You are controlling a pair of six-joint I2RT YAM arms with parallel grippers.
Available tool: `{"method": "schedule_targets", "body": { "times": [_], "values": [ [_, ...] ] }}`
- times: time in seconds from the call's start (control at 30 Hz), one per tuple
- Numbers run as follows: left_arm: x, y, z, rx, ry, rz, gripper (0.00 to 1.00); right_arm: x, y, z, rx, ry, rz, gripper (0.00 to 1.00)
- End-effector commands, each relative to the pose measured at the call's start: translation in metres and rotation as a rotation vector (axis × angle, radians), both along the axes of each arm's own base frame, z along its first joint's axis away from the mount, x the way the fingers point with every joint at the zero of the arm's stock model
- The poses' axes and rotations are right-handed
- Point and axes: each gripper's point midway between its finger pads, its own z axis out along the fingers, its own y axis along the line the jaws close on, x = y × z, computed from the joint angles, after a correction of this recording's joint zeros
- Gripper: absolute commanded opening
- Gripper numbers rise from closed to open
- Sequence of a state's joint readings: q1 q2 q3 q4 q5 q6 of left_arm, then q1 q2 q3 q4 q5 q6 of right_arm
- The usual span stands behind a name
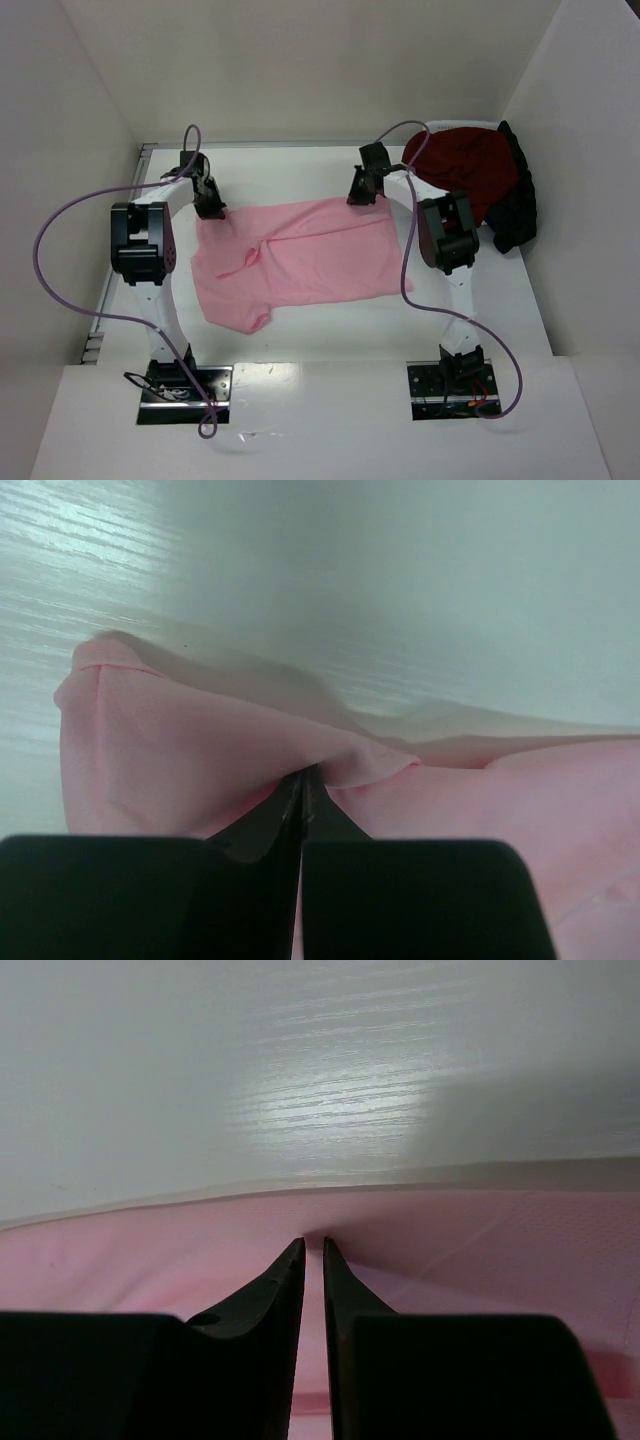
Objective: Fold and stack the t-shirts
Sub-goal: Fold the flattened tshirt in 1/3 of the way
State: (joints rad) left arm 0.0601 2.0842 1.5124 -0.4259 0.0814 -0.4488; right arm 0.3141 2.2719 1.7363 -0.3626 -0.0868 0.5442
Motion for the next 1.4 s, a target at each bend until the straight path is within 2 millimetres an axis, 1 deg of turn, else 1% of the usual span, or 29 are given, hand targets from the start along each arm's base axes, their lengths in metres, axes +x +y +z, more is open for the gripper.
{"method": "schedule_targets", "body": {
  "times": [0.0, 0.33, 0.43, 0.47, 0.5, 0.53, 0.57, 0.6, 0.63, 0.67, 0.7, 0.73, 0.77, 0.8, 0.83, 0.87, 0.93, 0.97, 1.0, 1.07, 1.1, 1.13, 1.17, 1.2, 1.23, 1.27, 1.3, 1.33, 1.37],
  "values": [
    [0.008, 0.005, -0.002, 0.013, 0.007, 0.039, 0.00, 0.003, -0.001, 0.001, -0.035, 0.007, 0.003, 0.18],
    [0.038, 0.018, -0.011, 0.045, 0.012, 0.066, 0.00, 0.000, 0.001, -0.023, -0.044, 0.063, 0.023, 0.18],
    [0.043, 0.020, -0.018, 0.054, 0.028, 0.071, 0.00, 0.008, 0.001, -0.028, -0.030, 0.069, 0.024, 0.18],
    [0.050, 0.022, -0.010, 0.062, 0.004, 0.076, 0.00, 0.011, 0.002, -0.029, -0.029, 0.066, 0.024, 0.18],
    [0.052, 0.022, -0.014, 0.062, 0.008, 0.076, 0.00, 0.018, 0.004, -0.023, -0.024, 0.050, 0.024, 0.18],
    [0.052, 0.028, -0.017, 0.062, 0.018, 0.087, 0.00, 0.018, 0.004, -0.031, -0.030, 0.070, 0.024, 0.18],
    [0.056, 0.033, -0.017, 0.062, 0.012, 0.096, 0.00, 0.021, 0.005, -0.032, -0.034, 0.067, 0.032, 0.18],
    [0.064, 0.034, -0.014, 0.063, -0.006, 0.097, 0.00, 0.033, 0.009, -0.020, -0.025, 0.035, 0.031, 0.18],
    [0.068, 0.034, -0.014, 0.063, -0.008, 0.097, 0.00, 0.034, 0.007, -0.029, -0.037, 0.051, 0.026, 0.18],
    [0.071, 0.034, -0.012, 0.063, -0.011, 0.097, 0.00, 0.037, 0.008, -0.028, -0.042, 0.046, 0.033, 0.18],
    [0.076, 0.040, -0.016, 0.069, -0.014, 0.097, 0.00, 0.050, 0.009, -0.016, -0.045, 0.007, 0.022, 0.18],
    [0.088, 0.043, -0.005, 0.078, -0.047, 0.102, 0.00, 0.054, 0.008, -0.015, -0.051, -0.001, 0.015, 0.18],
    [0.091, 0.043, -0.003, 0.078, -0.049, 0.103, 0.00, 0.056, 0.003, -0.025, -0.057, 0.018, 0.006, 0.18],
    [0.096, 0.044, -0.007, 0.078, -0.052, 0.103, 0.00, 0.068, 0.007, -0.013, -0.045, -0.023, 0.005, 0.18],
    [0.102, 0.050, -0.005, 0.079, -0.065, 0.112, 0.00, 0.071, 0.001, -0.014, -0.040, -0.014, -0.001, 0.18],
    [0.112, 0.049, 0.007, 0.072, -0.099, 0.108, 0.00, 0.073, -0.006, -0.025, -0.046, 0.008, -0.013, 0.18],
    [0.117, 0.048, 0.004, 0.068, -0.093, 0.093, 0.00, 0.085, -0.007, -0.008, -0.021, -0.029, -0.026, 0.18],
    [0.120, 0.048, 0.001, 0.068, -0.088, 0.093, 0.00, 0.085, -0.007, -0.010, -0.023, -0.022, -0.026, 0.18],
    [0.131, 0.048, 0.021, 0.067, -0.136, 0.081, 0.04, 0.086, -0.007, -0.005, -0.021, -0.031, -0.026, 0.18],
    [0.133, 0.044, 0.025, 0.053, -0.145, 0.058, 0.13, 0.091, -0.008, 0.010, 0.005, -0.066, -0.023, 0.19],
    [0.135, 0.041, 0.042, 0.039, -0.174, 0.048, 0.21, 0.095, -0.007, 0.030, 0.011, -0.113, -0.015, 0.21],
    [0.134, 0.040, 0.048, 0.039, -0.188, 0.027, 0.41, 0.095, -0.004, 0.044, 0.031, -0.140, -0.004, 0.27],
    [0.135, 0.038, 0.073, 0.042, -0.238, 0.015, 0.52, 0.096, -0.002, 0.059, 0.038, -0.175, 0.013, 0.32],
    [0.134, 0.038, 0.085, 0.044, -0.261, 0.015, 0.60, 0.089, 0.001, 0.062, 0.063, -0.175, 0.035, 0.38],
    [0.133, 0.036, 0.098, 0.044, -0.286, -0.004, 0.66, 0.093, 0.003, 0.109, 0.087, -0.276, 0.037, 0.51],
    [0.130, 0.035, 0.129, 0.048, -0.342, -0.019, 0.81, 0.090, 0.003, 0.125, 0.100, -0.303, 0.044, 0.56],
    [0.123, 0.034, 0.132, 0.048, -0.337, -0.019, 0.89, 0.083, 0.002, 0.128, 0.100, -0.302, 0.044, 0.62],
    [0.118, 0.032, 0.141, 0.048, -0.348, -0.033, 0.93, 0.078, 0.000, 0.167, 0.115, -0.365, 0.044, 0.67],
    [0.112, 0.037, 0.169, 0.057, -0.399, -0.024, 0.95, 0.073, -0.003, 0.179, 0.104, -0.385, 0.044, 0.74]
  ]
}}
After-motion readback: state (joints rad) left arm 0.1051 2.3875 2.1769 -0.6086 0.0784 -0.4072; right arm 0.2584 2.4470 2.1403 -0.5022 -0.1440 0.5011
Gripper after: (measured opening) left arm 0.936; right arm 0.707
